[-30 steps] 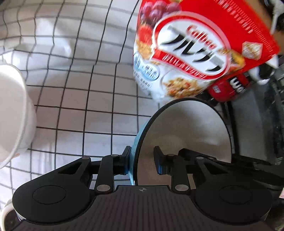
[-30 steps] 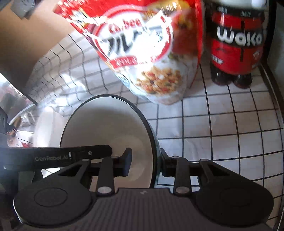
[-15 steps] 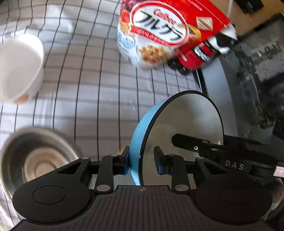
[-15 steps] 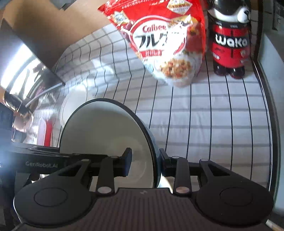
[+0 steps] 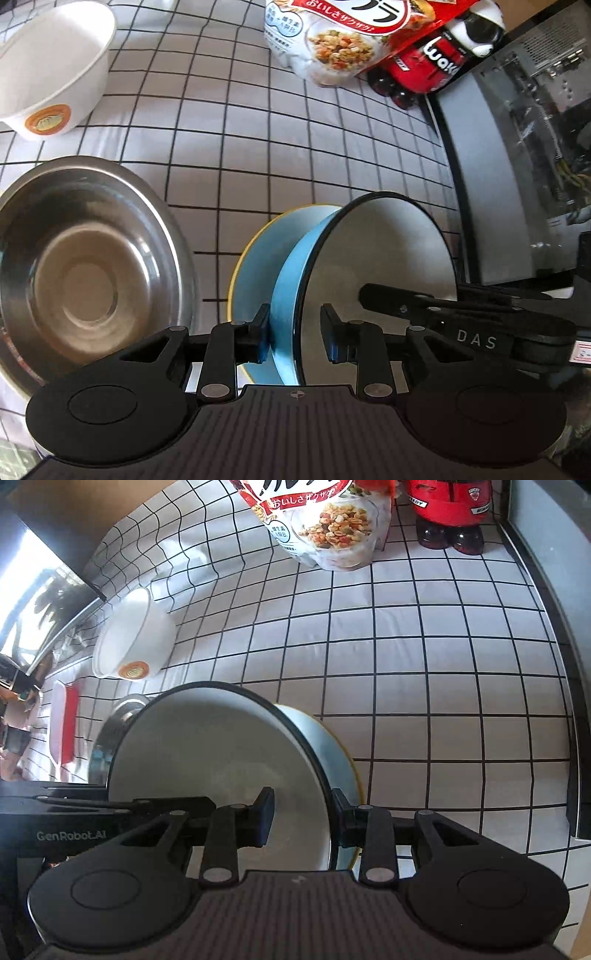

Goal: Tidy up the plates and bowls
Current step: 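Carry the blue bowl with the left tool and lower it onto the cream bowl, then hold the rims of the stacked blue and cream bowls with both tools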

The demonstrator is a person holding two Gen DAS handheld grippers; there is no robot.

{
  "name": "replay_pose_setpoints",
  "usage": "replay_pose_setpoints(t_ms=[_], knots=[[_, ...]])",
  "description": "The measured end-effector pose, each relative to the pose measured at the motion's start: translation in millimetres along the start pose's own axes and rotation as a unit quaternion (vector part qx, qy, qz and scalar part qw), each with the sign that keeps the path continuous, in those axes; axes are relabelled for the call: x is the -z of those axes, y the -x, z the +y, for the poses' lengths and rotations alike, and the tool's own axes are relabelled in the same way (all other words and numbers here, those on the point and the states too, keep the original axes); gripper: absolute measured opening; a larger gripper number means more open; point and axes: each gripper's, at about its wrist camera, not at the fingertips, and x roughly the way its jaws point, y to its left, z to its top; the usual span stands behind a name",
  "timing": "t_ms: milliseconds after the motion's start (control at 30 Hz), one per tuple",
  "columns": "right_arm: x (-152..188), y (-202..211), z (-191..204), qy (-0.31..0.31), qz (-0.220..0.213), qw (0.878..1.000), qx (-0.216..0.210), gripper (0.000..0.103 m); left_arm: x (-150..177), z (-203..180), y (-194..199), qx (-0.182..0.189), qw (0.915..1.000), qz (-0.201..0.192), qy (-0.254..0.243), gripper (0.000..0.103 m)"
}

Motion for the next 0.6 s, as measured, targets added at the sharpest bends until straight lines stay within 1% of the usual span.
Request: replay_pose_setpoints(t_ms=[100,133,167,267,400,600], knots=[[1.0,-7.4,-3.9,-0.016,0.011,1.0,-0.005,0.033,2.7,4.3,-4.4,-0.01,0.9999,0.0,0.006,0.031],[2.2,-7.7,-4.2,-0.016,0.008,1.0,-0.007,0.033,2.4,7.3,-6.3,-0.008,0.9999,0.003,0.012,0.033],[2.6,-6.3,-2.8,-0.01,0.003,1.0,-0.003,0.033,3.1,10.8,-5.7,0.003,0.9998,0.001,0.019,0.033],[2.9,-5.1,-0.3,-0.002,-0.004,1.0,0.005,0.033,2.6,16.5,-3.9,0.015,0.9995,0.003,0.029,0.033],[4.2,-4.8,-0.7,0.001,-0.005,1.0,0.005,0.033,3.4,15.5,-2.3,0.017,0.9995,0.004,0.025,0.033],[6.0,-2.0,-2.0,0.002,-0.002,1.0,0.002,0.033,3.1,13.2,5.0,0.01,0.9997,-0.005,0.021,0.033]])
